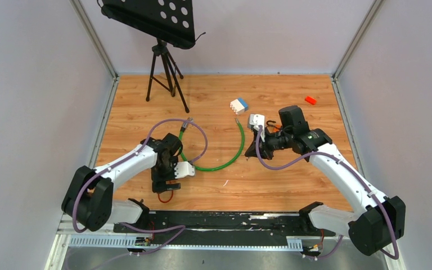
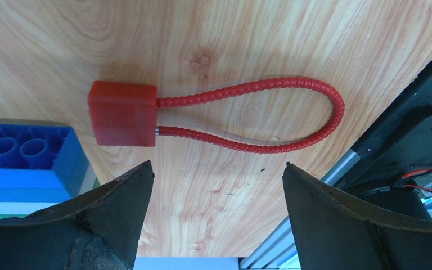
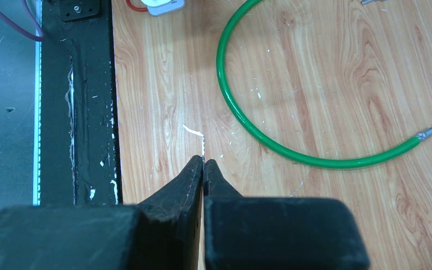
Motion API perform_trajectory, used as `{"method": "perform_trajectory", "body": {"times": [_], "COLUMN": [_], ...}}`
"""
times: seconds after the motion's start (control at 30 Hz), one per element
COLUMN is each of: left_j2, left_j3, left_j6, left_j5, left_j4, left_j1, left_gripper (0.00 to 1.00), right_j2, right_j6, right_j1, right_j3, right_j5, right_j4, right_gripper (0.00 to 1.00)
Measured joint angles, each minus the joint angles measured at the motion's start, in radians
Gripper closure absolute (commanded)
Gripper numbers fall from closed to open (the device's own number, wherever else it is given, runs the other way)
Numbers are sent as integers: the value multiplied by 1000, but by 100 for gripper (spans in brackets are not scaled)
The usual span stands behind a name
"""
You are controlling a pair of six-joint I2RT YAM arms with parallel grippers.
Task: Unlock with the key
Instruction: Pick up the lock from the center of the board.
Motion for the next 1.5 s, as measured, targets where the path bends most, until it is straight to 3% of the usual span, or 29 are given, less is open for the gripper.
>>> {"method": "perform_trajectory", "body": {"times": [0.5,0.77,1.2,1.5], "left_j2": [205,256,293,240], "left_j3": [56,127,170,112], "left_j6": [-29,-77,-184,-219], "left_j5": [-2,89,127,69], "left_j4": [14,12,101,201], "left_j1": [97,98,-132,-187], "left_gripper": [7,8,23,34], "right_j2": [2,8,8,8], "right_j6": [0,0,-2,-2], "right_j1": [0,0,0,-1], "right_j3": [0,-1,-2,-2], "right_j5": [0,1,5,13], "right_j4": [0,0,0,0], "right_gripper": [100,100,100,100]}}
